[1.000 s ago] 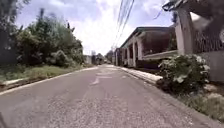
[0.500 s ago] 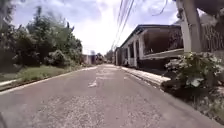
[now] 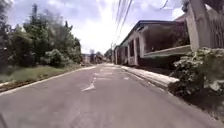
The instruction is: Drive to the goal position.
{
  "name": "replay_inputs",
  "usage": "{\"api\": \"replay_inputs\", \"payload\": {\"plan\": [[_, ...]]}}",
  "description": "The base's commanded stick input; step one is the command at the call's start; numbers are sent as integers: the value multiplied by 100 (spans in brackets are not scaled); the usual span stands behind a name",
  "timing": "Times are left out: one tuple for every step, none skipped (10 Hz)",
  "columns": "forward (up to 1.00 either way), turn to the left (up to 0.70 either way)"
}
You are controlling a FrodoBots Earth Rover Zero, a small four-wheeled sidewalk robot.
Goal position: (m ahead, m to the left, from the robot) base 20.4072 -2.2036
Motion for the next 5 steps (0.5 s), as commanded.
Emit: {"api": "replay_inputs", "payload": {"plan": [[70,0],[70,0],[70,0],[70,0],[70,0]]}}
